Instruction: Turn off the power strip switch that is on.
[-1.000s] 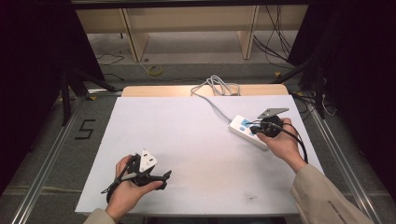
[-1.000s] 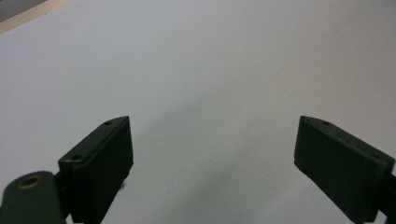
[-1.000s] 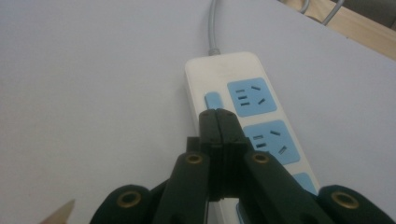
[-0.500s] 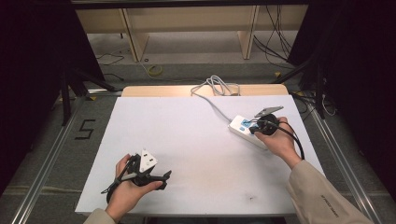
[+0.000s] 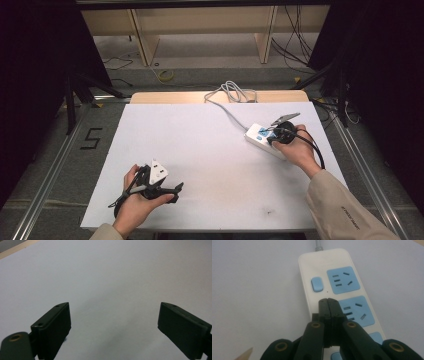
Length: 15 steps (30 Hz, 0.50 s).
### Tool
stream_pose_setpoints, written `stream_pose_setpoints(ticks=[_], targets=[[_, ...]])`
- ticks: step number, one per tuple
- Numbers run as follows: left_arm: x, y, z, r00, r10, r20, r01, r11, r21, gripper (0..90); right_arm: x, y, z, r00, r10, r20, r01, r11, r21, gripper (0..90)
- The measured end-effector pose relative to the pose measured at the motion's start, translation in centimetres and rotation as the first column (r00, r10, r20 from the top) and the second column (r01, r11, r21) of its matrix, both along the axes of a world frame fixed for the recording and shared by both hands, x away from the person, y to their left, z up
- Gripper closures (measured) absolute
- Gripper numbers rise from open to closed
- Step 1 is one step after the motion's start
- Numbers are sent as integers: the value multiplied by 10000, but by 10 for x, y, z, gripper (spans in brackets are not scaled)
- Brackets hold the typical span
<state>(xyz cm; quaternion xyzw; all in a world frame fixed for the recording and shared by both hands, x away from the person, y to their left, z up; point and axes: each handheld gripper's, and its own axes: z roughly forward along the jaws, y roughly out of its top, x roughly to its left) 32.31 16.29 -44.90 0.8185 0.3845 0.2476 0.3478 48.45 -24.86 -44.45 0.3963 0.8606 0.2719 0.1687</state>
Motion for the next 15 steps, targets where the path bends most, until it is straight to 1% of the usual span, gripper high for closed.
stream_pose_setpoints(ticks=[3, 4, 8, 10, 12, 15], targets=[[0, 0, 0, 10000, -40, -2, 40, 10000, 3, 106, 1, 1, -1, 9999, 9, -103, -11, 10000, -99, 900], [0, -1, 0, 10000, -15, 23, 16, 10000, -46, 106, 1, 1, -1, 9999, 9, -103, -11, 10000, -99, 900], [0, 0, 0, 10000, -41, 5, 41, 10000, 21, 107, 1, 2, -1, 10000, 41, -76, -42, 9999, -143, 900], [0, -1, 0, 10000, 4, 27, -3, 10000, -47, 107, 1, 3, -1, 10000, 35, -88, -37, 9998, -179, 900], [0, 0, 0, 10000, -32, 31, 32, 10000, 22, 107, 1, 3, 0, 9999, 13, -118, -15, 9998, -214, 900], [-1, 0, 1, 10000, -12, 95, 12, 10000, -22, 108, 2, 3, 0, 9999, 23, -135, -26, 9997, -250, 900]])
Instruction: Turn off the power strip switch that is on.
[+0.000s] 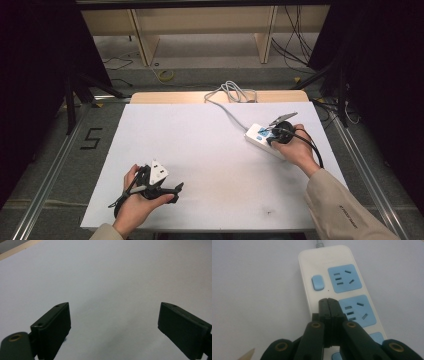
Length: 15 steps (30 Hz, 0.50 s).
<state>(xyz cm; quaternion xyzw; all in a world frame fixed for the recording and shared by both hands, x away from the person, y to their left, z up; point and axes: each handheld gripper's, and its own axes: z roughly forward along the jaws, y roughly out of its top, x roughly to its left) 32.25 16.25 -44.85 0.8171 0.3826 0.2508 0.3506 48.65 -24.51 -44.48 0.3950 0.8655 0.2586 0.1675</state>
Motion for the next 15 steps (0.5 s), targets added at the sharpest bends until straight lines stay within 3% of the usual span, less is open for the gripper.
stream_pose_setpoints(ticks=[4, 15], targets=[[0, 0, -1, 10000, -3, -49, 3, 10000, 32, 107, -1, 3, 1, 10000, 23, 39, -21, 9995, -307, 900], [0, 0, -1, 10000, 2, -70, -2, 10000, 57, 107, 2, 4, 2, 9995, -93, -287, 86, 9996, -270, 900]])
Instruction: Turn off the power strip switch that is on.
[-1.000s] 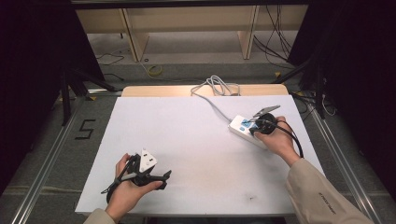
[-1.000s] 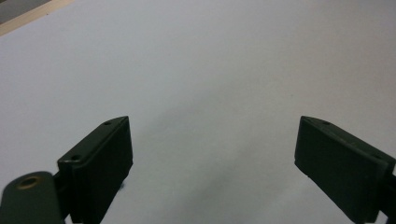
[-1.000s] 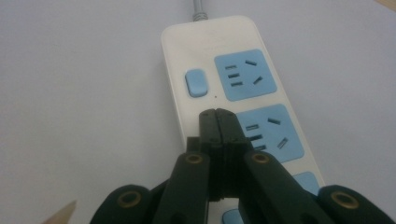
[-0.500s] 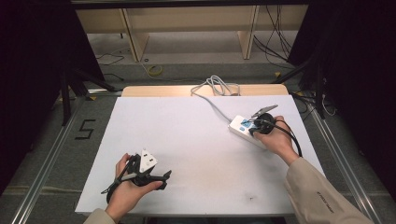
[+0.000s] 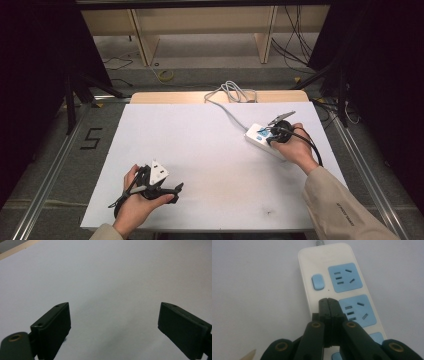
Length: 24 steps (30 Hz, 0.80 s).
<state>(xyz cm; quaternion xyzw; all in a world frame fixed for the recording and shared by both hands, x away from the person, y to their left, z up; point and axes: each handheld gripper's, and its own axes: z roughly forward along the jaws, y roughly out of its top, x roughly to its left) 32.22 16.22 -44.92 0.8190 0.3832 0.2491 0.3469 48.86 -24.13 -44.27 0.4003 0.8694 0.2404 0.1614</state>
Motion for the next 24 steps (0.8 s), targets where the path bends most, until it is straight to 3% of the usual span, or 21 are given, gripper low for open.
stream_pose_setpoints(ticks=[24], targets=[[1, -2, -1, 10000, -81, -5, 81, 10000, 8, 107, 7, 6, 5, 9981, -20, -620, -6, 9991, -413, 900]])
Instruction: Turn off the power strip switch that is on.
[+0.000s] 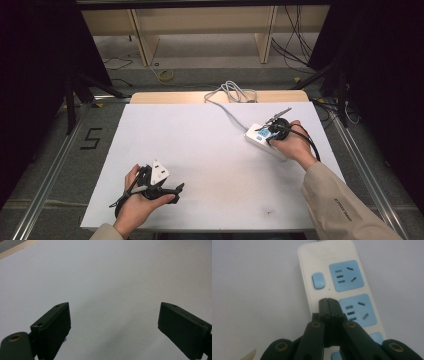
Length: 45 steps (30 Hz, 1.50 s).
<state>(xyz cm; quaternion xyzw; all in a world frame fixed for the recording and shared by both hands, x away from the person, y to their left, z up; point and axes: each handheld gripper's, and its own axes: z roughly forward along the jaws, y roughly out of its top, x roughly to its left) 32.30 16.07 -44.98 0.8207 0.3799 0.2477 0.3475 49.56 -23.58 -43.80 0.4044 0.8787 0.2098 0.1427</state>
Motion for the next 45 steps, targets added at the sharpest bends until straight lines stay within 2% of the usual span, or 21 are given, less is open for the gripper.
stream_pose_setpoints(ticks=[8, 9, 10, 12, 13, 14, 15, 17, 23, 28, 41, 45], targets=[[0, 0, 0, 10000, -6, -14, 6, 10000, 26, 107, 1, 2, 0, 9999, 92, -121, -92, 10000, -26, 900], [0, 0, 0, 10000, -13, -16, 13, 10000, 38, 107, 0, 3, 0, 10000, 44, 35, -43, 9997, -225, 900], [0, -1, -1, 10000, 24, 3, -24, 10000, -39, 107, 1, 5, 0, 9995, 53, 326, -27, 9967, -815, 900], [0, 0, 0, 10000, -13, -1, 13, 10000, 11, 107, 1, 5, 1, 9995, 54, 317, -23, 9951, -993, 900], [0, 0, 0, 10000, -9, 1, 9, 10000, 9, 106, 2, 0, 1, 10000, -86, 16, 86, 9980, -629, 900], [0, 0, 0, 10000, -9, 1, 9, 10000, 9, 107, 2, 0, 1, 10000, -86, 16, 86, 9980, -629, 900], [0, 0, 0, 10000, -5, -10, 5, 10000, 16, 107, 2, -5, 2, 9997, -128, -225, 121, 9995, -305, 900], [1, -1, -1, 10000, 11, -30, -11, 10000, -23, 107, 1, -5, 1, 9997, -85, -209, 79, 9996, -278, 900], [0, -2, 0, 10000, -24, -20, 24, 10000, -9, 107, 0, 1, 2, 9998, 202, -55, -206, 9958, -889, 900], [1, -1, -1, 10000, -15, -55, 15, 10000, -9, 107, 2, -3, 2, 9998, 135, -131, -142, 9984, -544, 900], [1, -2, -1, 10000, -12, -63, 12, 10000, -19, 107, 4, -5, 3, 9997, 102, -217, -110, 9993, -354, 900], [1, -1, -1, 10000, -11, -51, 11, 10000, -13, 107, 7, -3, 3, 9997, 99, -231, -103, 9998, -166, 900]])
